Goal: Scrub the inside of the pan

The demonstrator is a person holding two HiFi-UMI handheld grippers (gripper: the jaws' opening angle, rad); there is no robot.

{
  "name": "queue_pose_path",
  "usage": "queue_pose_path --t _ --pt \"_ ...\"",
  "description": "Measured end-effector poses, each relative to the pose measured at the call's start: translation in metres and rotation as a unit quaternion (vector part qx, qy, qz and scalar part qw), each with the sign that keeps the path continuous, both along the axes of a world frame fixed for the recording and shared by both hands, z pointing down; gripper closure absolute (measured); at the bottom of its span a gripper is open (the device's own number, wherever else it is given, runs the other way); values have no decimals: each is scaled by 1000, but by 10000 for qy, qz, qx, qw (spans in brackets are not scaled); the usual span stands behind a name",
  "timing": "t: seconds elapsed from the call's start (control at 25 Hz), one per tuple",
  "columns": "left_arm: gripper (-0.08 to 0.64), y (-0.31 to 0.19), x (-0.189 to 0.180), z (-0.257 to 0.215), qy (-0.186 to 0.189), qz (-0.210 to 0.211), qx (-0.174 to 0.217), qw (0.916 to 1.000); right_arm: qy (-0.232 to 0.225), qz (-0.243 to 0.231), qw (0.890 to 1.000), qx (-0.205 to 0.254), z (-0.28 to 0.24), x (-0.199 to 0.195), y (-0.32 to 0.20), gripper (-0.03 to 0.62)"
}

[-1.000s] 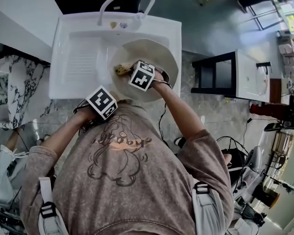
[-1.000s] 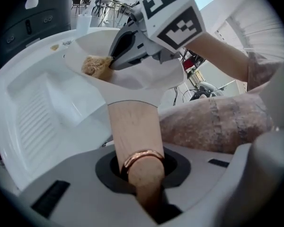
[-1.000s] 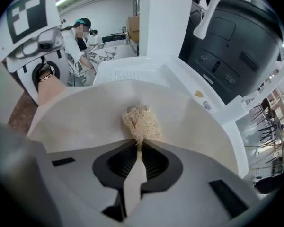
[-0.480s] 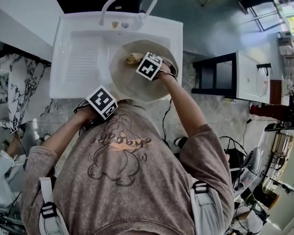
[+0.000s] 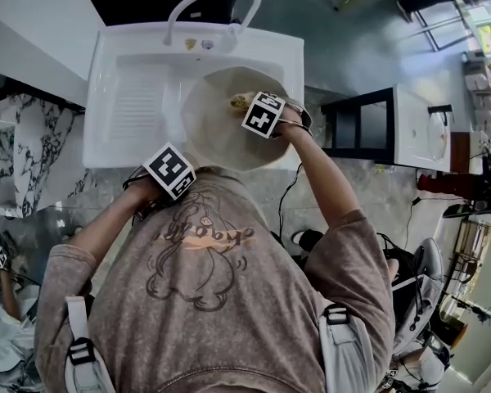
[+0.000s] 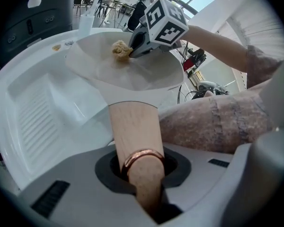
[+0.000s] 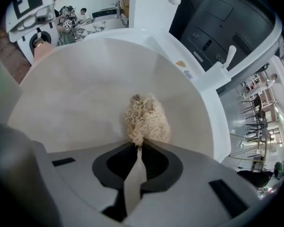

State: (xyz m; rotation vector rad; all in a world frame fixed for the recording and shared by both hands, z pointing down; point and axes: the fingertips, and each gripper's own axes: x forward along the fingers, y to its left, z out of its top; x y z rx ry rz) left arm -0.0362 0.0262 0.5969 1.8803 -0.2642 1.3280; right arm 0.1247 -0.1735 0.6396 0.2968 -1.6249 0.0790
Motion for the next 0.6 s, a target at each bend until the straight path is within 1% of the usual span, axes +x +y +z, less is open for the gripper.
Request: queue_pose_path --t 0.08,0.2,0.28,0.36,0.44,0.52,0.6 --pt "480 0 0 0 -15 40 16 10000 165 -72 9998 -122 0 9 7 551" --pt "480 -2 0 -1 -10 38 -3 10000 533 -239 9978 -300 2 22 19 551" --pt "480 -3 0 0 -9 28 -18 10000 570 -376 9970 -361 5 21 23 551" --pt "480 -4 0 0 -5 21 -28 10000 549 -406 9967 -436 5 20 25 551" --pt "480 -5 0 0 5 12 -31 10000 548 -346 9965 -537 1 22 28 551" --pt "480 -7 -1 0 7 -4 -33 10000 590 -141 9959 -674 -6 27 32 551" --pt "480 -7 -1 0 4 -12 -35 10000 473 2 9953 -842 -12 27 38 551"
